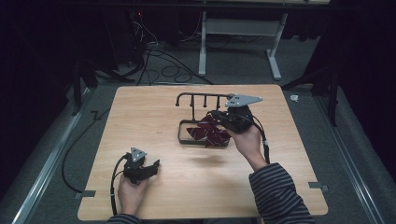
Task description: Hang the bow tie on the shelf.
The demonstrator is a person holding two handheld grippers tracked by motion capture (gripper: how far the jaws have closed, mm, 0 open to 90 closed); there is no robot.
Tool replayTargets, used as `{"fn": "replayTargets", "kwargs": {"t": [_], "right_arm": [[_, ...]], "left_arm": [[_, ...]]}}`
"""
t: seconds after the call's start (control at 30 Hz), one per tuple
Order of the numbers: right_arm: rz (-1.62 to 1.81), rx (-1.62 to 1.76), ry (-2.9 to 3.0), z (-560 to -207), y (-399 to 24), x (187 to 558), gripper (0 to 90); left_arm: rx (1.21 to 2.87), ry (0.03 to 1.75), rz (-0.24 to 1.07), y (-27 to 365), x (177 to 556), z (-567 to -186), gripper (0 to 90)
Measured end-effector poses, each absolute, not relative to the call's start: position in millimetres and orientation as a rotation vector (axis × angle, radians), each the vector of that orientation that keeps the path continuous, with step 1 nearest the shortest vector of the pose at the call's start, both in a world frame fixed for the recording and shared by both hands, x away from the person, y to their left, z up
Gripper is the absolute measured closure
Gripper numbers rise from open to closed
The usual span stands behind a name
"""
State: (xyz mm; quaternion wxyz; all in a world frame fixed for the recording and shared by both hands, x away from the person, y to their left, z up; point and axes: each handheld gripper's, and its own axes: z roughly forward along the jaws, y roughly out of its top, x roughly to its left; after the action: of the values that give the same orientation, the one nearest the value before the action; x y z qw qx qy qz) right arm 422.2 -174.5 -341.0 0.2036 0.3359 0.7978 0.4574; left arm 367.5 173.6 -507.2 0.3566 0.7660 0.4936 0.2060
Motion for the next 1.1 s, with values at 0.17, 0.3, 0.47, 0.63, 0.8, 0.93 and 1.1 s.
{"fn": "replayTargets", "kwargs": {"t": [0.17,0.3,0.47,0.63,0.8,0.93,1.1], "right_arm": [[1.275,0.95,2.221,-339,-173,428,90.0],[1.271,0.947,2.22,-338,-170,431,90.0],[1.267,0.955,2.22,-336,-165,437,90.0],[1.262,0.959,2.219,-336,-163,443,90.0],[1.255,0.973,2.215,-334,-158,449,90.0],[1.246,0.983,2.212,-335,-156,453,90.0],[1.241,0.996,2.205,-336,-155,458,90.0]], "left_arm": [[1.978,1.275,0.531,174,368,-507,33.6],[1.977,1.275,0.531,174,368,-507,33.6],[1.977,1.275,0.53,174,368,-507,33.6],[1.979,1.274,0.528,174,368,-507,33.6],[1.977,1.274,0.531,174,368,-507,33.6],[1.977,1.274,0.53,174,368,-507,33.5],[1.977,1.274,0.529,174,368,-507,33.6]]}}
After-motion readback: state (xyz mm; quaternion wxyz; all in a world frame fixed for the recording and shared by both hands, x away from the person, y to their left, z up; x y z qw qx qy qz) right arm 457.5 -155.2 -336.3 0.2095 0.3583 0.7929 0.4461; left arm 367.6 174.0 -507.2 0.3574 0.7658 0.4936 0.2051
